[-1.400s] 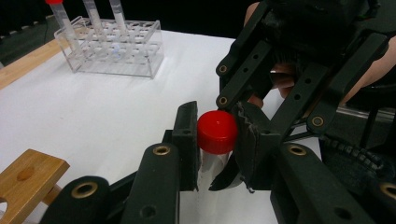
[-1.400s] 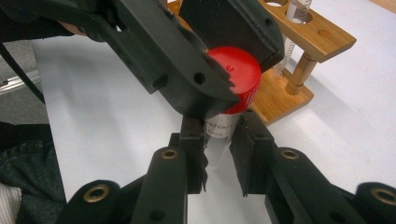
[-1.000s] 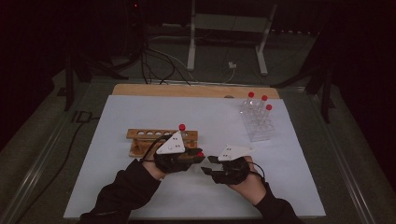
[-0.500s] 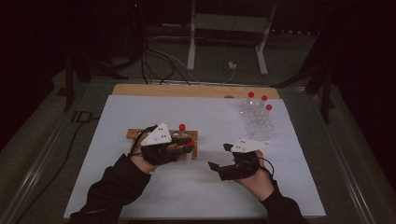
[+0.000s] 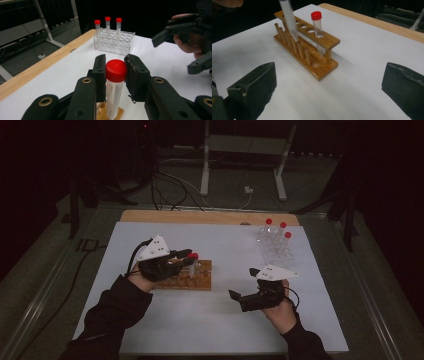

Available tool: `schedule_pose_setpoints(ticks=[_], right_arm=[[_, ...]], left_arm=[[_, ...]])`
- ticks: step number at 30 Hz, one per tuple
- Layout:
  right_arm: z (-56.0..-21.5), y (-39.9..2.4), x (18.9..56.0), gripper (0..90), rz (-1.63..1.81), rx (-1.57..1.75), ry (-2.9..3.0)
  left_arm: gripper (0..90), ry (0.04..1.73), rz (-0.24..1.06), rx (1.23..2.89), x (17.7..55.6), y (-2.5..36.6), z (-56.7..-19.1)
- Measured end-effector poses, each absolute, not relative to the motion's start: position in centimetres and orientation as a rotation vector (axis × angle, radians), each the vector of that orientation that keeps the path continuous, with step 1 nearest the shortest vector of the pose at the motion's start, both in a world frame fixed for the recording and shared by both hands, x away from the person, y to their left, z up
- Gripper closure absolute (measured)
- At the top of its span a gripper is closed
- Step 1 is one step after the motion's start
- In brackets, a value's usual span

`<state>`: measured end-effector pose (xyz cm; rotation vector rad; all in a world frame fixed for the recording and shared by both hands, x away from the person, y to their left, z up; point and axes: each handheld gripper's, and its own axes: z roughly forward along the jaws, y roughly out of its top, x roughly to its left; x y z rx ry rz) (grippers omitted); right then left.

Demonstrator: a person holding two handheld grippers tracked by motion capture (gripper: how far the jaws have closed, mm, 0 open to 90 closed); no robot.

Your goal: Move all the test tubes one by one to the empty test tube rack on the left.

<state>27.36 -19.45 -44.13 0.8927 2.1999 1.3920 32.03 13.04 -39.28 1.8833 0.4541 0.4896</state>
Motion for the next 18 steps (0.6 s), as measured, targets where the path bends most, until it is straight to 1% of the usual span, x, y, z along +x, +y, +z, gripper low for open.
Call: schedule_pose_setpoints(ticks=[10,15,18], right_arm=[[-44.1,-19.7,27.3,0.0,1.388,0.879,2.203],[-44.2,-19.7,27.4,0.0,1.384,0.881,2.214],[-44.2,-19.8,27.4,0.0,1.39,0.881,2.214]], left_arm=[[72.0,0.557,0.592,1.799,34.2,13.9,-40.0],[72.0,0.605,0.573,1.789,35.2,14.0,-41.3],[72.0,0.615,0.562,1.81,35.3,13.8,-42.1]])
